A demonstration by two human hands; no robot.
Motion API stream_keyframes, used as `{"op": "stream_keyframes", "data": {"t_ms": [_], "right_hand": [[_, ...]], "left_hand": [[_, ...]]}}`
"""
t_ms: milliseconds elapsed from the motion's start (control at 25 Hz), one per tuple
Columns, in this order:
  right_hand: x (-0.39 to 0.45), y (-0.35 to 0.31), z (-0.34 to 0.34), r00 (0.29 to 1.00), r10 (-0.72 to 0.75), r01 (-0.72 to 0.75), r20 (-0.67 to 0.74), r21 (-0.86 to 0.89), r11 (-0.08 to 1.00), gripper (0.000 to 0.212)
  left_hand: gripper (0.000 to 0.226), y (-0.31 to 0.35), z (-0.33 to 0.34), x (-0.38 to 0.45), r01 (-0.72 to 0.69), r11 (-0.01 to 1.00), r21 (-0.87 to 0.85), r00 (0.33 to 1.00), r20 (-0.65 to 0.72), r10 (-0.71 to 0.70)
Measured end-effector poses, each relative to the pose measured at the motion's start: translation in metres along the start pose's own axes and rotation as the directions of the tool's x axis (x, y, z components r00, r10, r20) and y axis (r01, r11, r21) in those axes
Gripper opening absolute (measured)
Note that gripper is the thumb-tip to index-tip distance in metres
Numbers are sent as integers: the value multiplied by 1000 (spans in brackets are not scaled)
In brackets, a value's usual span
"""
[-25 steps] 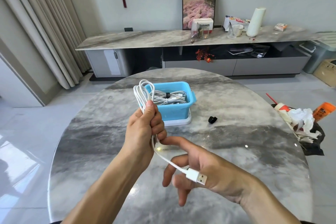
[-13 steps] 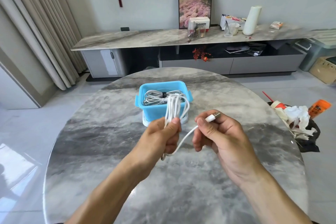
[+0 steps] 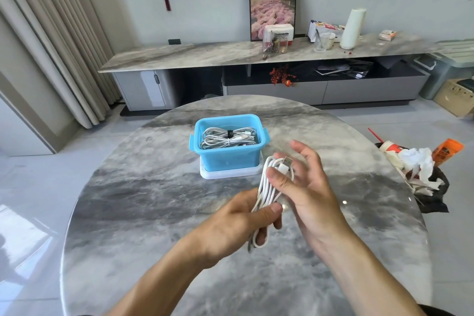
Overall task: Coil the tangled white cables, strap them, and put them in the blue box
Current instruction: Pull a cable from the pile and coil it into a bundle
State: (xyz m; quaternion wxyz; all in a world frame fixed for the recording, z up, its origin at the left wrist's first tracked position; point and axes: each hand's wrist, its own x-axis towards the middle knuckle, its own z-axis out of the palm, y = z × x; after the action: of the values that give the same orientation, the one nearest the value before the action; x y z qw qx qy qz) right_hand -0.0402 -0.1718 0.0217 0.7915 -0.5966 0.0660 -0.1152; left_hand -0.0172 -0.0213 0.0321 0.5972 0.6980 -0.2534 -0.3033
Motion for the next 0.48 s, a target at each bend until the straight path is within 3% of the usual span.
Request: {"op": "stream_keyframes", "data": {"t_ms": [80, 160, 200, 320, 480], "right_hand": [[0, -4, 2, 962, 170, -225, 213, 269, 937, 52], [-2, -8, 2, 936, 200, -273, 289, 238, 932, 23], [-1, -9, 3, 939, 203, -268, 277, 220, 938, 15], [-3, -12, 3, 959, 221, -250, 175, 165, 954, 45], [0, -17, 1, 945, 312, -323, 95, 148, 935, 51]], "left_hand": [[19, -3, 4, 0, 24, 999, -44, 999, 32, -23], [15, -8, 12, -1, 84, 982, -170, 991, 119, -64], [14, -10, 15, -2, 114, 962, -248, 983, 168, -73], [17, -15, 23, 0, 160, 928, -335, 973, 209, -93], [31, -12, 24, 6, 229, 895, -383, 962, 230, -147]]}}
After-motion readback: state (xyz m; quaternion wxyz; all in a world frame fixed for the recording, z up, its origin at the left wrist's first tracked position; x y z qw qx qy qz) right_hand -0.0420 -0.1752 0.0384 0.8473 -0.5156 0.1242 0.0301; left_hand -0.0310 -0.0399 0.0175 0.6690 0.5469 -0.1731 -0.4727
